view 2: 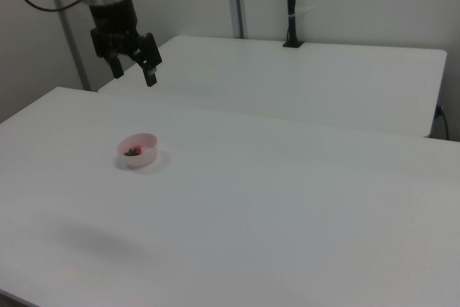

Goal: Pick up strawberry from bowl
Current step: 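Move the gripper down over the pink bowl toward the strawberry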

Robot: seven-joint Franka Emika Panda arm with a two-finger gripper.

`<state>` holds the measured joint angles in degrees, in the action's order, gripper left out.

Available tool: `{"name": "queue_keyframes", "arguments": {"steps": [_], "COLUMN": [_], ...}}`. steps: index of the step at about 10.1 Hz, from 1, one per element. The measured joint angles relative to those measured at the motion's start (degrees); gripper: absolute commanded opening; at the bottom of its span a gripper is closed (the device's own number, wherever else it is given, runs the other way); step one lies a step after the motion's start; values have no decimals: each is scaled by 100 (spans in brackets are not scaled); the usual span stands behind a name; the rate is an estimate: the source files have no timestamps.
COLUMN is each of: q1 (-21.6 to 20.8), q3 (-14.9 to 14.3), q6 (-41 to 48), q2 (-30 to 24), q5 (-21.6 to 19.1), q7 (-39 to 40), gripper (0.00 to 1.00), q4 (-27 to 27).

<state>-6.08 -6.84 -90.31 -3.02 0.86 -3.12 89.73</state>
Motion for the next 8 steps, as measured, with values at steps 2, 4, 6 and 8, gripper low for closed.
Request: {"name": "queue_keyframes", "arguments": {"steps": [2, 4, 6, 8], "q1": [-4, -4, -4, -5], "q3": [0, 2, 2, 5], "q6": [0, 0, 0, 0], "q2": [0, 0, 0, 0], "q5": [0, 0, 0, 0], "q7": [16, 16, 16, 19], "gripper": [100, 100, 100, 100], "q4": [21, 25, 27, 46]}}
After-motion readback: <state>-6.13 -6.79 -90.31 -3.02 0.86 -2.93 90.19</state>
